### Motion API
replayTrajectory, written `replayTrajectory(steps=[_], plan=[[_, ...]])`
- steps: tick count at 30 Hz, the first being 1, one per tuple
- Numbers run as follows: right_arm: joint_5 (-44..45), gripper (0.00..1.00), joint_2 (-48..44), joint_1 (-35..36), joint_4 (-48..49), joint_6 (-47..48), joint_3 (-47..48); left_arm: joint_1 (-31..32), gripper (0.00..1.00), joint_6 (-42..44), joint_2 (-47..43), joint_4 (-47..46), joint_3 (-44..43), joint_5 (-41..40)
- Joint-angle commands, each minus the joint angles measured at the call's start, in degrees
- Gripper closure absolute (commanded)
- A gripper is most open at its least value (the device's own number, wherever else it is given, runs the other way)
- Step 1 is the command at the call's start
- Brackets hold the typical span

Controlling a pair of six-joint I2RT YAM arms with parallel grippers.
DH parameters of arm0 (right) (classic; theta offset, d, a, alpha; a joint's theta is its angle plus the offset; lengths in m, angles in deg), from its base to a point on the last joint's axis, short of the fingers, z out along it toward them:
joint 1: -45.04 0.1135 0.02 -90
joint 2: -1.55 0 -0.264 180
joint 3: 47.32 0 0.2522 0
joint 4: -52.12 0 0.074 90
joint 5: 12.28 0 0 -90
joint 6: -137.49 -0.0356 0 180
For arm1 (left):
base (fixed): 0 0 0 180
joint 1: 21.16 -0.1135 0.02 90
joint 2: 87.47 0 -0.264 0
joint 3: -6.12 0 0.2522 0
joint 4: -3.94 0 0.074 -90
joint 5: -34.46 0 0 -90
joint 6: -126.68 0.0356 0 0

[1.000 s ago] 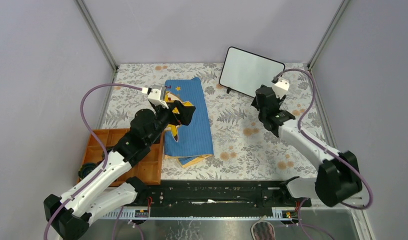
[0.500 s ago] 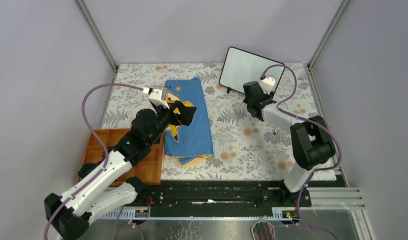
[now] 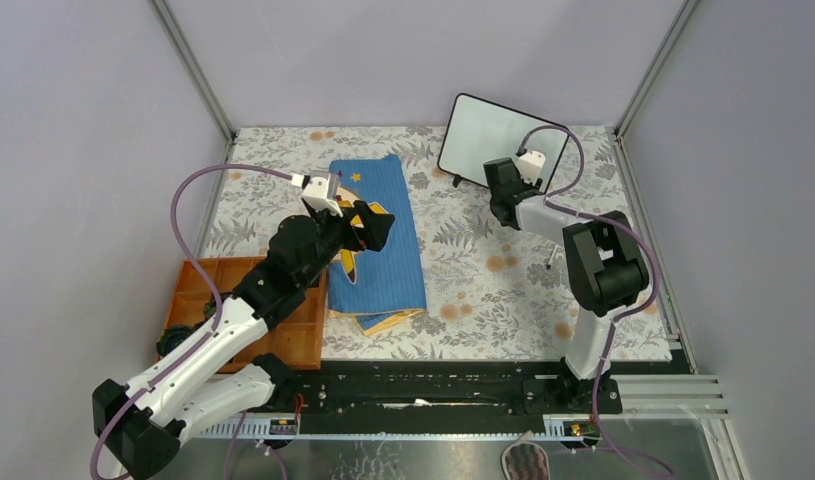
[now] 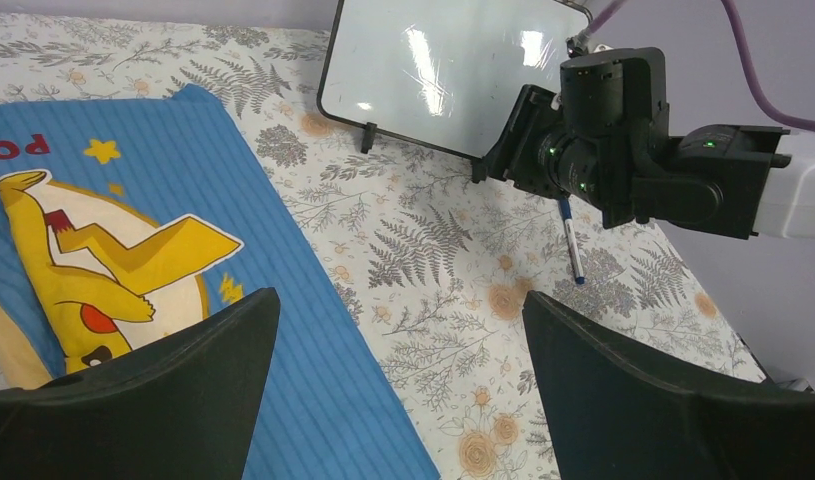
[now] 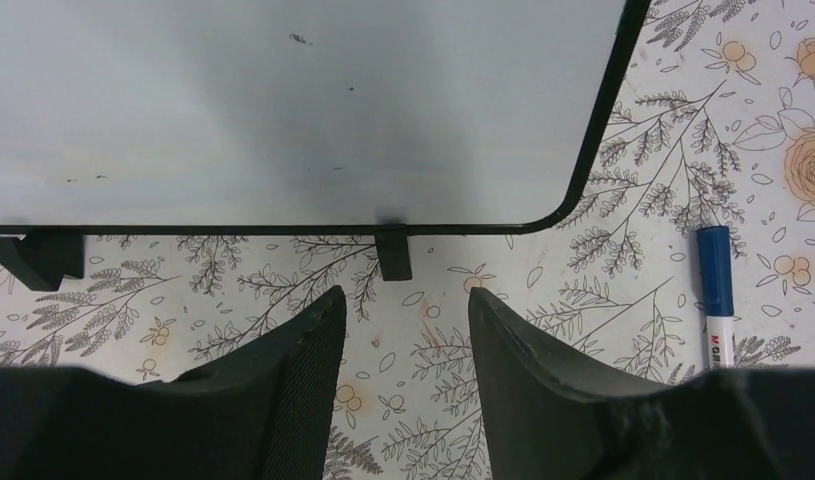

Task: Write a sentence on the whiteboard
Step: Move the whiteboard stand to the center of the board.

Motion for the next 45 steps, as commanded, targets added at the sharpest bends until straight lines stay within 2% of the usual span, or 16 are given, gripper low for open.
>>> replayTrajectory(steps=[1, 21, 33, 45], plan=[[0.3, 0.46, 1.8, -1.0, 0.5, 0.9, 3.9, 0.2, 0.01, -0.3, 0.1, -2.3, -0.8, -0.6], [-2.3, 0.59, 9.2, -2.6, -2.0, 5.1, 10.6, 0.2, 0.01, 0.0, 0.0, -2.1, -1.1, -1.0], [-2.0, 0.63, 11.3, -3.3, -3.4, 6.0, 10.8, 0.2, 0.01, -0.2, -0.4, -2.3, -1.1, -0.7], [-2.5, 0.76, 10.6, -3.4, -3.0, 7.0, 9.0, 0.2, 0.01, -0.4, -0.2, -2.3, -1.1, -0.4]])
